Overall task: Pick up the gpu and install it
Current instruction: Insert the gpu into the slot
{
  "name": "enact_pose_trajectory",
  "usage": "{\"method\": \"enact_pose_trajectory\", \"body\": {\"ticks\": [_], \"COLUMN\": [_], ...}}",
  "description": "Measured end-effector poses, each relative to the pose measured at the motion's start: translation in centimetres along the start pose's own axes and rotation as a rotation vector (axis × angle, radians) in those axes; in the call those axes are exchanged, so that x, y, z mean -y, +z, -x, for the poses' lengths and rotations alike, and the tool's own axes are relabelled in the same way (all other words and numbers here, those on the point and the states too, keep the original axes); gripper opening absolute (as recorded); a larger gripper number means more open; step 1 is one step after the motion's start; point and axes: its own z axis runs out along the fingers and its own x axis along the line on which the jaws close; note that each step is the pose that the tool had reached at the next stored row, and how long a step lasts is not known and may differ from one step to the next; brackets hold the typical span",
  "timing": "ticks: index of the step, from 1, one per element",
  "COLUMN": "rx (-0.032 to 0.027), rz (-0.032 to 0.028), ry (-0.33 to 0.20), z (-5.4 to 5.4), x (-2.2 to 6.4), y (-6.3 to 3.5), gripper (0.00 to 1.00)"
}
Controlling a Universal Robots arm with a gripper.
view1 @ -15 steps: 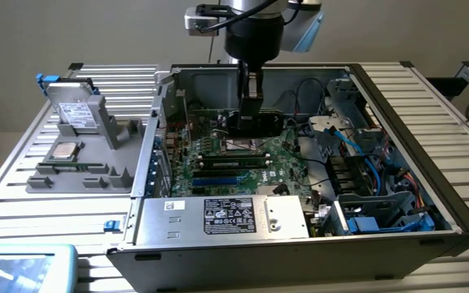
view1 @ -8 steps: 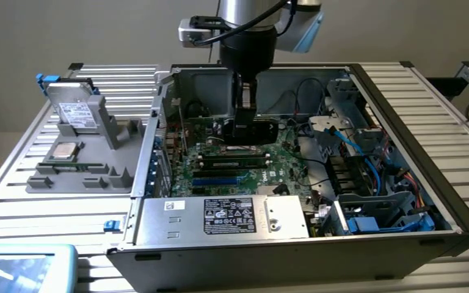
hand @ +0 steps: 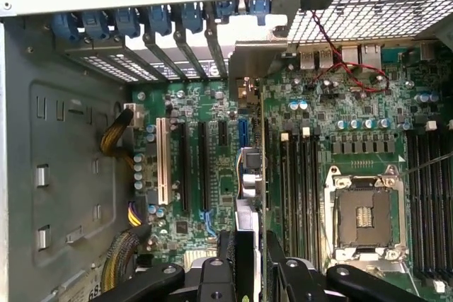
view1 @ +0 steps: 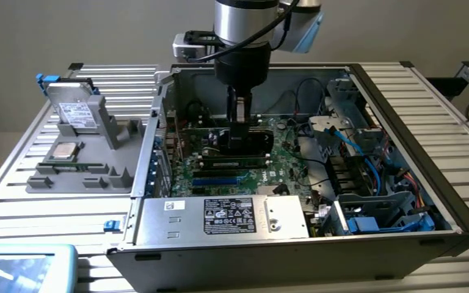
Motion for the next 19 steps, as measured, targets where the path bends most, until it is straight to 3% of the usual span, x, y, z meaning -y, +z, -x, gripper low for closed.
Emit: {"method": "enact_pose_trajectory", "body": {"ticks": [6,11,15,19], "rx": [0.0088,0.0208,0.0330,0.0493], "rz": [0.0005,0.0012,0.0019,0.0028], "ry": [0.000,0.000,0.000,0.000], "z": [-0.7,-1.1,-1.3,-1.6], "x": [-0.30,-0.53,-0.72,-0.92], "y": [1.20,1.92,2.45,2.90], "gripper": [0.28,0.28,0.28,0.28]}}
